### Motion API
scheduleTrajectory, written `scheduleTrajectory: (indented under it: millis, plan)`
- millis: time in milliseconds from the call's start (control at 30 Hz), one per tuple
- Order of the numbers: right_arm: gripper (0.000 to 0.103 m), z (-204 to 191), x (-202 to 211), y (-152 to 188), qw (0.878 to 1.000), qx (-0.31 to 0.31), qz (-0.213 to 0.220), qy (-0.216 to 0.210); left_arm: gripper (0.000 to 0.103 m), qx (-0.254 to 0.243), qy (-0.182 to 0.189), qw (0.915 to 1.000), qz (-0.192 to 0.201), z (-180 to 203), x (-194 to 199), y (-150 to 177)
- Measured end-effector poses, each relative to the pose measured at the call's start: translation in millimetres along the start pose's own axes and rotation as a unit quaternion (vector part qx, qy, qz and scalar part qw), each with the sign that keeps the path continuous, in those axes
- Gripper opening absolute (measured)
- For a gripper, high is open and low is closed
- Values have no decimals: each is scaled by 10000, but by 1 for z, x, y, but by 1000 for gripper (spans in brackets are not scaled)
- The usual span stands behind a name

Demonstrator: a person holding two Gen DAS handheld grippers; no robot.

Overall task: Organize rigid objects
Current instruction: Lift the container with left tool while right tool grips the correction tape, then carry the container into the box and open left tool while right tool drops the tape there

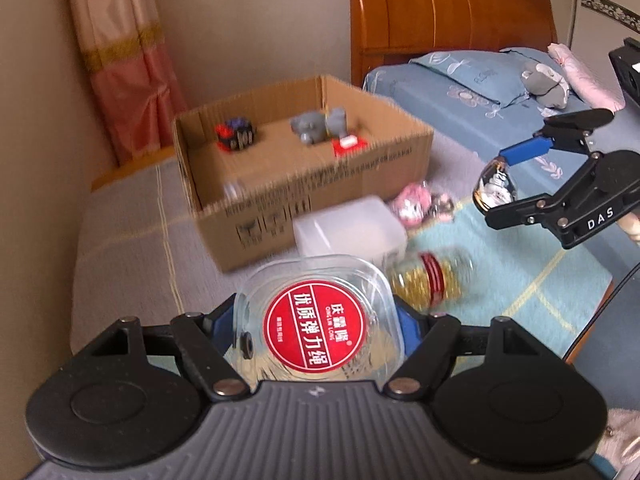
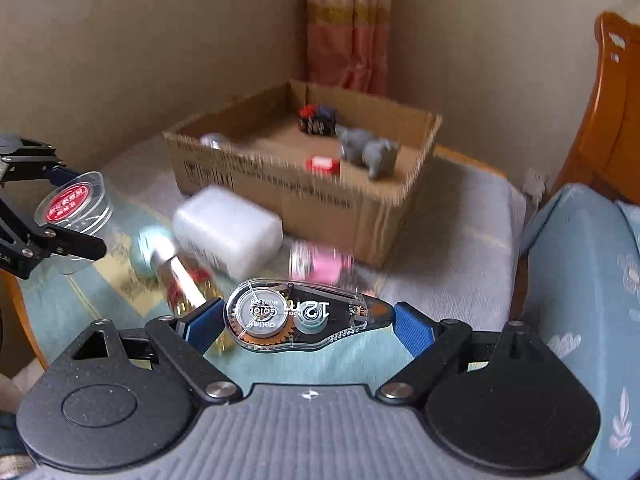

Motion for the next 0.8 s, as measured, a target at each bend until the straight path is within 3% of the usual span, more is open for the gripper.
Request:
scheduleTrajectory:
  millis: [333, 567, 800]
  plan:
    - [93, 15, -5, -73, 9986, 78, 523, 58, 75, -145, -214, 9991, 345, -29, -19, -77]
    - [93, 33, -40, -114, 9981, -267, 560, 9, 75, -57, -422, 9989, 210, -53, -67, -120]
    - [93, 49, -81, -133, 9977, -551, 392, 51, 75, -54, -528, 9986, 27, -66, -104, -135]
Point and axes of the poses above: each gripper's, at about its wrist camera, not at the fingertips, and x roughly against the way its jaws point, z to its right, y to its underside, the point moved 9 cm from there along -x, roughly the way its jaws point, and after that the axes turned 5 degrees about -y, right-handed, at the moved point
